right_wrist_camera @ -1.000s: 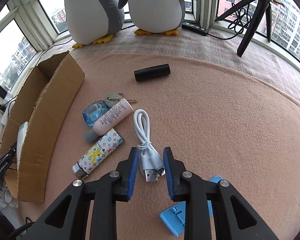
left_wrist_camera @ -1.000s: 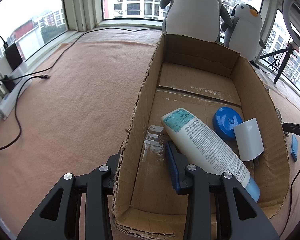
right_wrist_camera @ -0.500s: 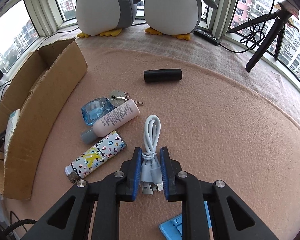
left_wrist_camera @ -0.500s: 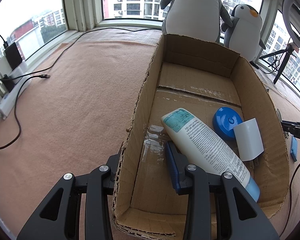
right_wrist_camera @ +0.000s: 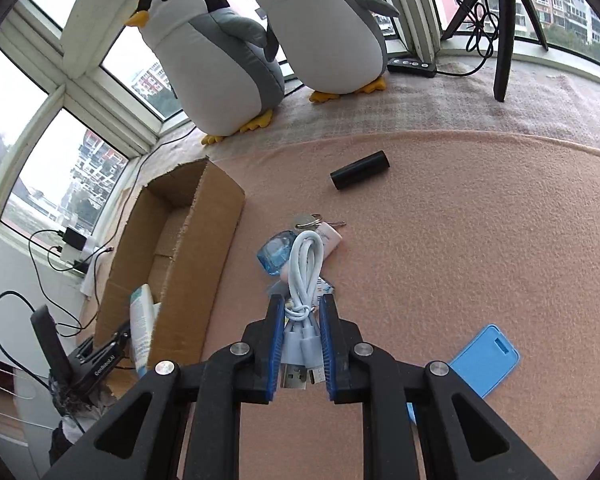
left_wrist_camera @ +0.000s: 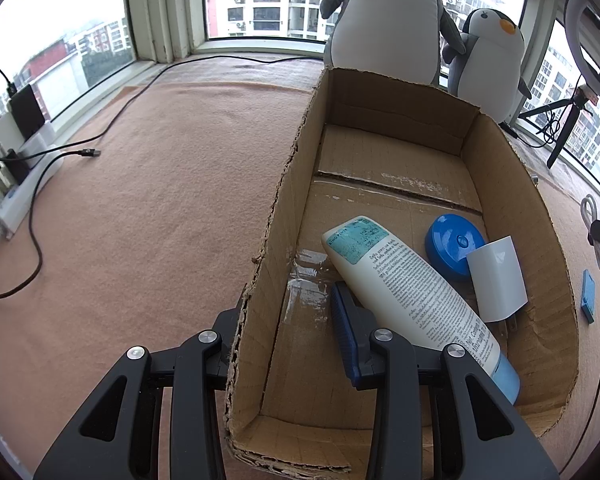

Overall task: Organize rigid objects
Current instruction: 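Carry the cable into the box and open the right gripper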

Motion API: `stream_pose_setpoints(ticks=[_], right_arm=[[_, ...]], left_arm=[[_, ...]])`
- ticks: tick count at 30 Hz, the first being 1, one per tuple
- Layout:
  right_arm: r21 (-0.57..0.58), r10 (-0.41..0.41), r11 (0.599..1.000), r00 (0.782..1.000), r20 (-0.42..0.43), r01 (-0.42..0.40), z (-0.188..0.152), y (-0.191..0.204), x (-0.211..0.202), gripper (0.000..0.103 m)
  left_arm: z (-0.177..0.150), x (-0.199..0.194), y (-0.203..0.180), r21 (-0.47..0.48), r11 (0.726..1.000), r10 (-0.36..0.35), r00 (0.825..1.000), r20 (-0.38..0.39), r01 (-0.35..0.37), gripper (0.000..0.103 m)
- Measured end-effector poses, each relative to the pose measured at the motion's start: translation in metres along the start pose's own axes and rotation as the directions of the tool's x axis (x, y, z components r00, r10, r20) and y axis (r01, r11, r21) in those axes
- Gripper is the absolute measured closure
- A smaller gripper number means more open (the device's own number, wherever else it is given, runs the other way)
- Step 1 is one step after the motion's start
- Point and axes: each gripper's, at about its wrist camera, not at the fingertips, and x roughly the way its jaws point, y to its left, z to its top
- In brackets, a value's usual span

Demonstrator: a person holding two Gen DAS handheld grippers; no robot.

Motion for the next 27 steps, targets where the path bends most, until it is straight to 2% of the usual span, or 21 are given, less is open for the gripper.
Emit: stream_pose_setpoints(ticks=[7, 18, 19, 20, 21, 22, 23, 27], right_arm=[[-0.116, 0.072, 0.991, 0.997, 0.016, -0.07, 0.008, 0.064, 0.001, 0.087], [-0.304, 0.071, 0.949, 0.997, -0.038, -0.079, -0.008, 0.139, 0.04, 0.086], [-0.322, 0.071, 0.943, 0.996, -0.045, -0.082, -0.009, 0.143, 0.042, 0.082], [-0.335, 0.069, 0.939, 0.996, -0.049, -0.082, -0.011, 0.146, 0.044, 0.064], [-0.344, 0.064, 0.936, 0.997, -0.038, -0.073, -0.012, 0.148, 0.043, 0.054], [-0.351, 0.057, 0.935, 0.998, -0.02, -0.06, -0.014, 0.149, 0.04, 0.039], [-0.356, 0.051, 0.933, 0.999, -0.006, -0.05, -0.015, 0.149, 0.038, 0.036], [-0.35, 0.033, 0.936, 0.999, 0.005, -0.029, -0.015, 0.143, 0.031, 0.036]], left_arm=[[0.0, 0.0, 0.0, -0.001, 1.0, 0.0, 1.0, 0.0, 0.0, 0.067], [0.0, 0.0, 0.0, -0.001, 1.0, 0.0, 1.0, 0.0, 0.0, 0.067], [0.0, 0.0, 0.0, -0.001, 1.0, -0.001, 1.0, 0.0, 0.001, 0.067], [0.0, 0.0, 0.0, -0.001, 1.0, -0.001, 1.0, 0.0, 0.001, 0.067], [0.0, 0.0, 0.0, -0.002, 1.0, -0.001, 1.0, 0.0, 0.001, 0.067], [0.0, 0.0, 0.0, -0.001, 1.0, -0.001, 1.0, 0.0, 0.001, 0.067], [0.0, 0.0, -0.001, -0.001, 1.0, -0.001, 1.0, 0.001, 0.001, 0.067], [0.0, -0.002, -0.001, -0.002, 1.0, -0.001, 1.0, 0.002, 0.001, 0.067]])
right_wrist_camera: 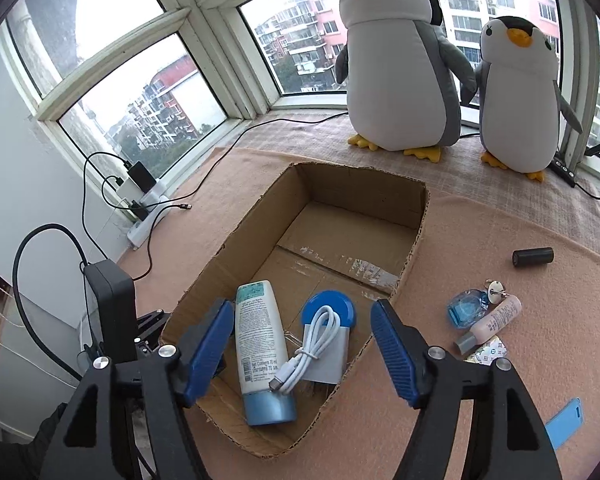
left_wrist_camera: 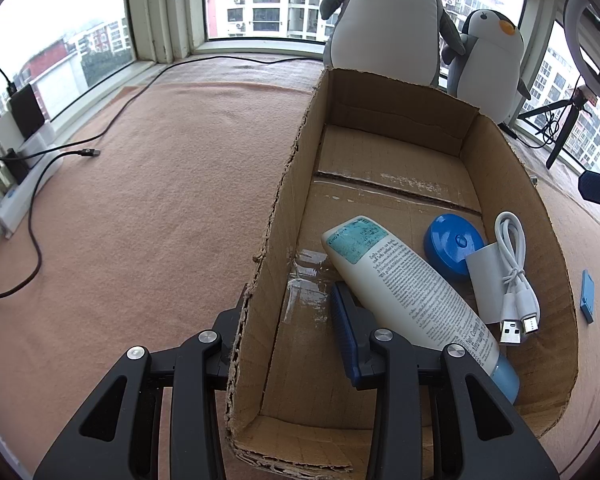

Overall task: Organize rigid objects
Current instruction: 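Carry the cable into the box and open the right gripper, then move the right gripper over the blue phone stand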

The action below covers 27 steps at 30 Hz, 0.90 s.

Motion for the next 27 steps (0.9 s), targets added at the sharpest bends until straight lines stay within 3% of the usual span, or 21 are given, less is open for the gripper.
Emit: stream_pose_setpoints(ticks=[9, 18, 23, 27], right_arm=[[0.069, -0.044, 0.997, 0.998, 0.055, 0.041, -0.011, -0.03, -0.036, 0.035], [0.176, -0.149, 0.976, 0.98, 0.129, 0.126, -0.042, -0.078, -0.095, 0.035], [0.224, -0.224, 0.954, 0.97, 0.098, 0.197, -0.058, -0.107, -0.112, 0.035], [0.236, -0.329, 0.921, 0.943, 0.046, 0.31, -0.074, -0.125, -0.113, 0.035]], left_arm=[[0.0, 0.001, 0.0, 0.005, 1.0, 0.005, 1.0, 0.0, -0.005, 0.067], [0.0, 0.001, 0.0, 0.01, 1.0, 0.009, 1.0, 0.0, -0.009, 0.067], [0.0, 0.001, -0.001, 0.016, 1.0, 0.015, 1.0, 0.001, -0.015, 0.067], [0.0, 0.001, -0.001, 0.019, 1.0, 0.019, 1.0, 0.0, -0.019, 0.067]])
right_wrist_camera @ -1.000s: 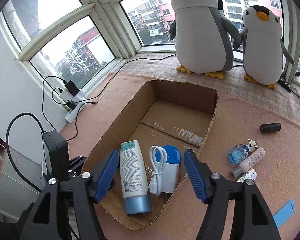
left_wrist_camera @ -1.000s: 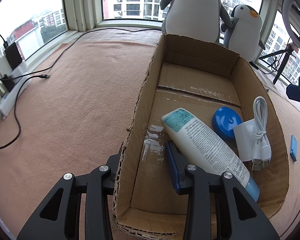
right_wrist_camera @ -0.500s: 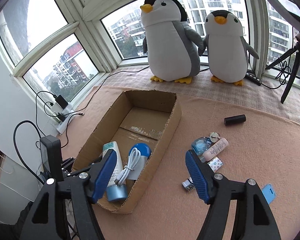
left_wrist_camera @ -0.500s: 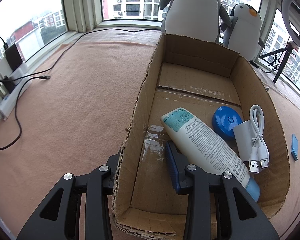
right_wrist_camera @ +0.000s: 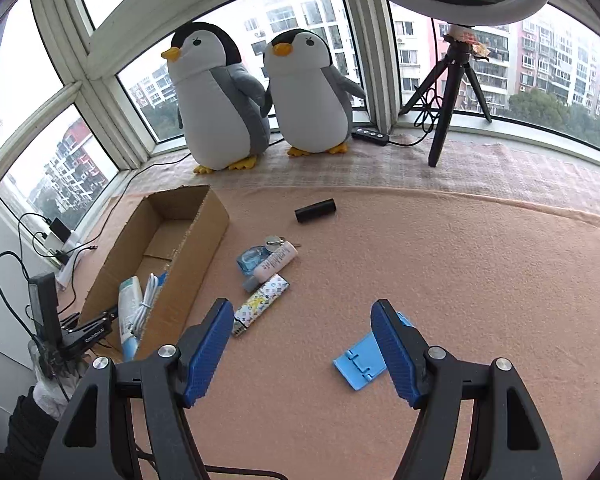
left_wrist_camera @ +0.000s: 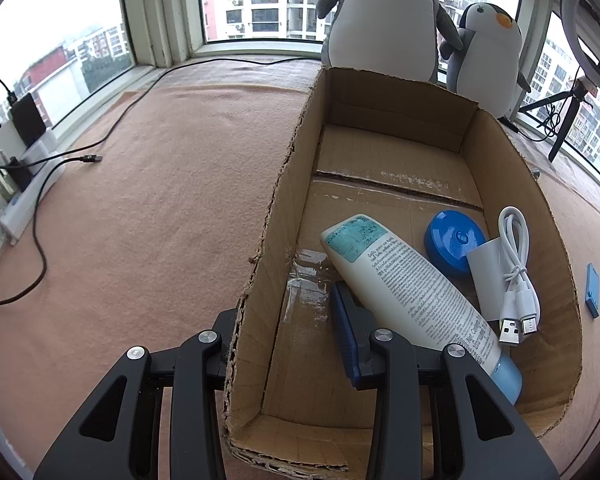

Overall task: Organize rigid objects
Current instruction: 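Move the right gripper over the blue phone stand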

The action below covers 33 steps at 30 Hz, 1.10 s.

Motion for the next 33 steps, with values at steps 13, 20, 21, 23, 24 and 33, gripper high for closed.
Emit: stream_pose_setpoints(ticks=[13, 20, 21, 23, 24, 33], right_arm=[[0.168, 0.005, 0.985, 0.985, -0.171, 0.024, -0.034, -0.045, 0.054, 0.035], [0.216, 0.018, 0.976, 0.98, -0.199, 0.025, -0.033, -0.054, 0.077, 0.036], [0.207, 0.014, 0.978, 0.98, -0.198, 0.028, -0.031, -0.053, 0.079, 0.036], [0.197, 0.015, 0.98, 0.98, -0.197, 0.025, -0.026, -0.05, 0.084, 0.036], [0.193, 0.018, 0.981, 0.98, -0.198, 0.021, -0.023, -0.048, 0.087, 0.036], [0.071, -0.001, 0.997, 0.98, -0.198, 0.015, -0.013, -0.013, 0.101, 0.047]], left_arm=[[-0.001, 0.0, 0.0, 0.003, 1.0, 0.001, 1.0, 0.001, -0.001, 0.067], [0.0, -0.001, 0.0, 0.0, 1.0, 0.002, 1.0, 0.001, -0.002, 0.067], [-0.001, -0.001, 0.0, 0.0, 1.0, 0.001, 1.0, 0.001, -0.001, 0.067], [-0.001, -0.001, 0.0, -0.001, 1.0, 0.001, 1.0, 0.001, -0.001, 0.067], [-0.001, -0.001, 0.0, -0.001, 1.0, 0.001, 1.0, 0.001, -0.001, 0.067], [-0.001, -0.001, 0.001, -0.005, 1.0, -0.006, 1.0, 0.002, 0.006, 0.067]])
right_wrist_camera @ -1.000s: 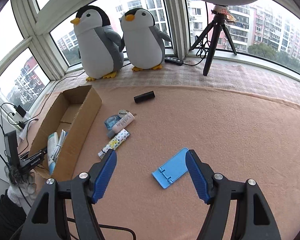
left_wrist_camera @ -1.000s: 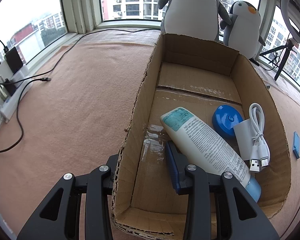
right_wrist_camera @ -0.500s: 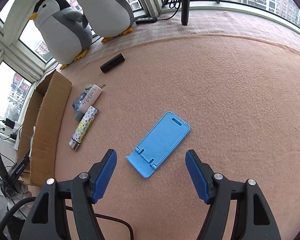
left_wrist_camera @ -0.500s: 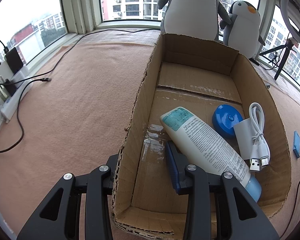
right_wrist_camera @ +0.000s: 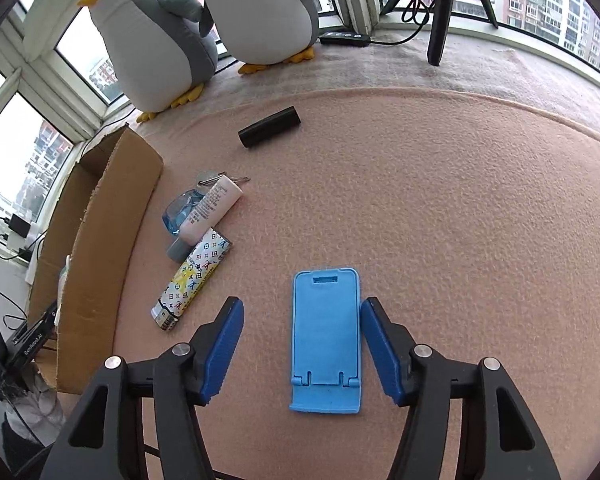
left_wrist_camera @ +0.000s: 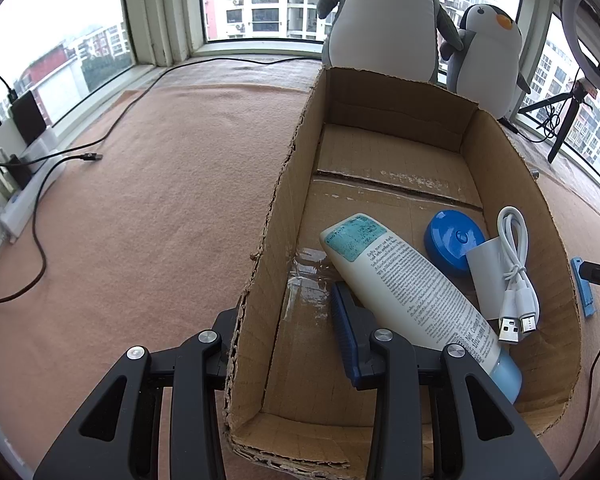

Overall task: Organize rigid objects
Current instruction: 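Move the right gripper over the blue phone stand, then grasp the blue phone stand with the right gripper and lift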

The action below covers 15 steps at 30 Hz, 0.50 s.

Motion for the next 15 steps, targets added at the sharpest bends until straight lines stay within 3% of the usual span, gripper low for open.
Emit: stream_pose_setpoints(ticks=[9, 12, 14, 15], right_arm=[[-0.151, -0.173, 0.973, 0.984, 0.039, 0.177, -0.026, 0.019, -0.002, 0.055], [-0.159, -0.18, 0.97, 0.983, 0.041, 0.184, -0.025, 0.018, -0.003, 0.059], [-0.165, -0.181, 0.969, 0.983, 0.038, 0.185, -0.024, 0.015, -0.004, 0.07], [-0.165, -0.175, 0.97, 0.984, 0.031, 0.178, -0.022, 0.014, -0.004, 0.07]], left_arm=[[0.0, 0.0, 0.0, -0.002, 1.0, -0.001, 1.0, 0.0, 0.001, 0.067], [0.0, 0.0, 0.0, -0.001, 1.0, -0.001, 1.0, 0.001, 0.001, 0.067], [0.0, 0.0, 0.0, -0.003, 1.0, -0.001, 1.0, 0.001, 0.001, 0.067], [0.0, 0.0, 0.0, -0.004, 1.0, -0.002, 1.0, 0.001, 0.002, 0.067]])
